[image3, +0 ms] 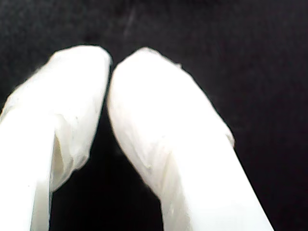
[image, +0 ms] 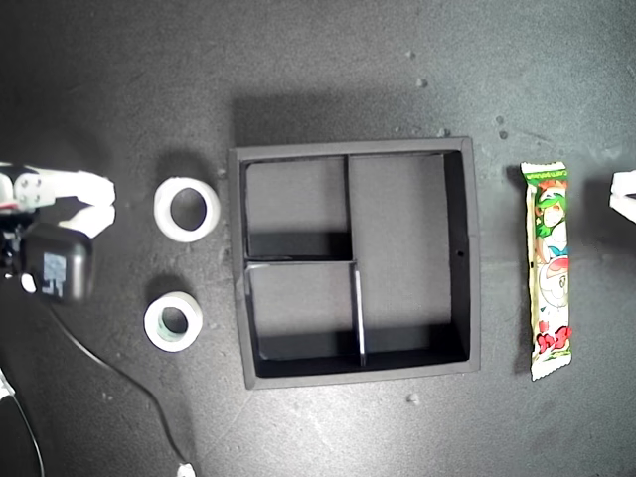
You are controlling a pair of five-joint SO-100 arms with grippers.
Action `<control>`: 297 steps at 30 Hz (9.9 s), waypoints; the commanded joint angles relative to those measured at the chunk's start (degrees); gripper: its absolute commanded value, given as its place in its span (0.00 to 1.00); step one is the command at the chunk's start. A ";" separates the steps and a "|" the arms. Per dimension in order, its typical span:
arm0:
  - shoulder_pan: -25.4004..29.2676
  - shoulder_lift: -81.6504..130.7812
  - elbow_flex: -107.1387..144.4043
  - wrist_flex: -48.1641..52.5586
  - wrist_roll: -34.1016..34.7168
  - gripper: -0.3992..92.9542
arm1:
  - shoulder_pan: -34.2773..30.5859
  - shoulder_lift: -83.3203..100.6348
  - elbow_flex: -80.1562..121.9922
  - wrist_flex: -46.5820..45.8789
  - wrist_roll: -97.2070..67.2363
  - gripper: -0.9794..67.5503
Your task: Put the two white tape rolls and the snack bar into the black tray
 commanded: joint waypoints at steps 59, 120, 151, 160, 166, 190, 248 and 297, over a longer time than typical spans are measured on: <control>3.43 -100.28 -65.39 -5.98 27.25 0.14 | -29.27 -90.09 -65.30 7.56 -47.37 0.41; 5.54 -144.58 -155.21 41.31 31.46 0.00 | -28.39 -135.00 -146.95 20.83 -70.58 0.02; 25.14 -87.54 -105.38 33.22 11.60 0.13 | -20.48 -100.02 -134.74 42.63 -38.67 0.04; 36.04 -74.00 -58.18 -7.29 -3.60 0.12 | -14.94 -65.65 -88.68 22.68 -25.40 0.03; 36.21 -81.56 -58.36 -10.72 -3.78 0.13 | -13.80 -40.61 -61.70 12.39 -19.51 0.01; 32.52 -83.85 -55.99 -13.62 -1.23 0.13 | -19.07 -25.84 -31.29 -1.67 -12.04 0.01; 22.50 -154.07 -171.65 41.40 14.15 0.11 | -20.13 -25.22 0.62 -20.57 2.02 0.01; 10.72 -40.78 -18.11 -1.49 3.52 0.00 | -23.47 -15.38 0.62 9.84 12.83 0.27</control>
